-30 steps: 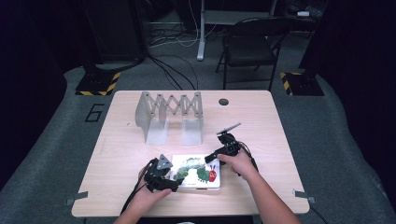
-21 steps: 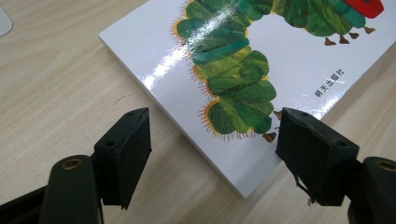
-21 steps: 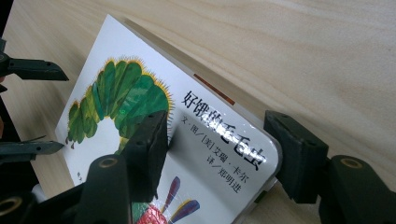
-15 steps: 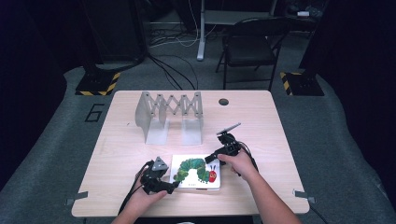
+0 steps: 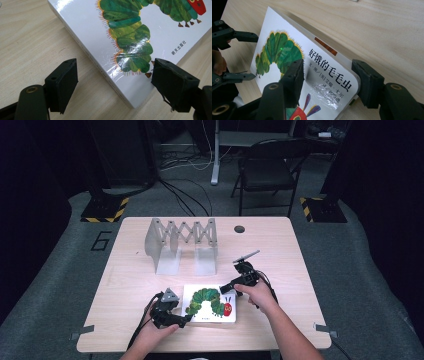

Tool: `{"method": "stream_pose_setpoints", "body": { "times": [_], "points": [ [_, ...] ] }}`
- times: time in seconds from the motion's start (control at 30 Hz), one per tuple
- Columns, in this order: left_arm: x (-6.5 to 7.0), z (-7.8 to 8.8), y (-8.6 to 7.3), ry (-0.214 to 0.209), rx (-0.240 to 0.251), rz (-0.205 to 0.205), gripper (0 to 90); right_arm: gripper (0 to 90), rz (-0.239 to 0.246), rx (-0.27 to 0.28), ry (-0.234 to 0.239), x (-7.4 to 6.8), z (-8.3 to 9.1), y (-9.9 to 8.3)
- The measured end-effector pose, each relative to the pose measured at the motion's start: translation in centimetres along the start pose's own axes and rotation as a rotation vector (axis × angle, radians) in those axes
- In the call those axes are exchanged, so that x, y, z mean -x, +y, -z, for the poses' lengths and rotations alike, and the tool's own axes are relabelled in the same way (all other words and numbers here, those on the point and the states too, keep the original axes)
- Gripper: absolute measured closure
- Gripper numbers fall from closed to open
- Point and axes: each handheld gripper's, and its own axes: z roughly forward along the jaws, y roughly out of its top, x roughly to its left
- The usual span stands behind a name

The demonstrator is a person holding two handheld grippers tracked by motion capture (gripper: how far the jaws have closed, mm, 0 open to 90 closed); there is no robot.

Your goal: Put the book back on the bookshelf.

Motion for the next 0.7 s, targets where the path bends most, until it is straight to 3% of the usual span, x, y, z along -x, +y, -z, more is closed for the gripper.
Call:
{"method": "stream_pose_setpoints", "body": {
  "times": [0.2, 0.3, 0.43, 0.57, 0.67, 0.7],
  "points": [
    [0.0, -0.1, 0.0, -0.004, 0.002, 0.006, 19.4, 44.5, 0.052, 0.011, -0.026, -0.7, 0.4, 0.2],
    [0.1, -0.3, 0.1, -0.01, 0.01, 0.008, 19.4, 45.2, 0.05, 0.014, -0.03, -1.0, 0.6, 0.2],
    [-0.1, -0.4, 0.2, -0.04, -0.006, 0.015, 19.4, 46.2, 0.063, 0.023, -0.029, -1.4, 1.1, 0.2],
    [-0.2, -0.6, 0.1, -0.07, -0.005, 0.056, 20.3, 47.6, 0.071, 0.042, -0.021, -1.8, 1.5, 0.3],
    [-0.1, -0.5, 0.1, -0.089, -0.002, 0.056, 25.7, 48.1, 0.078, 0.049, -0.024, -2.2, 1.8, 0.3],
    [-0.1, -0.4, 0.1, -0.09, 0.001, 0.036, 27.3, 48.1, 0.084, 0.051, -0.024, -2.3, 1.8, 0.3]
  ]
}}
